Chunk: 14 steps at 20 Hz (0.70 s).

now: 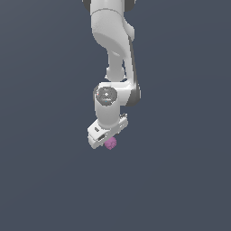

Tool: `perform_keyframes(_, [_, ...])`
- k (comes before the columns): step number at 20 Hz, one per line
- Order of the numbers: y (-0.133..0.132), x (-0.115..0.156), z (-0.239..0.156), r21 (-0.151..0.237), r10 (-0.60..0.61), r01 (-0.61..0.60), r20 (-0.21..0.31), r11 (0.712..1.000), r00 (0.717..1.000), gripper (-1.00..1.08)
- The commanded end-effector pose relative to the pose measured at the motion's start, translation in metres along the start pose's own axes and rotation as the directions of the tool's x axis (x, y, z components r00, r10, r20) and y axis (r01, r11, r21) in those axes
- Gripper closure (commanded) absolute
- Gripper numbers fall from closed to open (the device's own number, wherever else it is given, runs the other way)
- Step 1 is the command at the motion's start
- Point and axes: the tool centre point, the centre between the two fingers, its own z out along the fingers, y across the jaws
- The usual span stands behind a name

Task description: Pick up the object and move it to a goal position.

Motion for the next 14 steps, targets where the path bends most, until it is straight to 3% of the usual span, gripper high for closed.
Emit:
perform_keyframes(1, [-0.001, -0.001, 0.013, 0.001, -0.002, 0.002, 0.001, 1.0, 1.0, -0.92])
perform_keyframes(10, [0.0, 0.0, 0.038, 0.001, -0.004, 0.004, 0.001, 1.0, 1.0, -0.92])
perform_keyframes(11, [0.0, 0.0, 0.038, 0.001, -0.004, 0.004, 0.001, 1.0, 1.0, 1.08])
perform_keyframes(14, [0.0, 0.0, 0.038, 0.001, -0.004, 0.004, 0.001, 1.0, 1.0, 1.08])
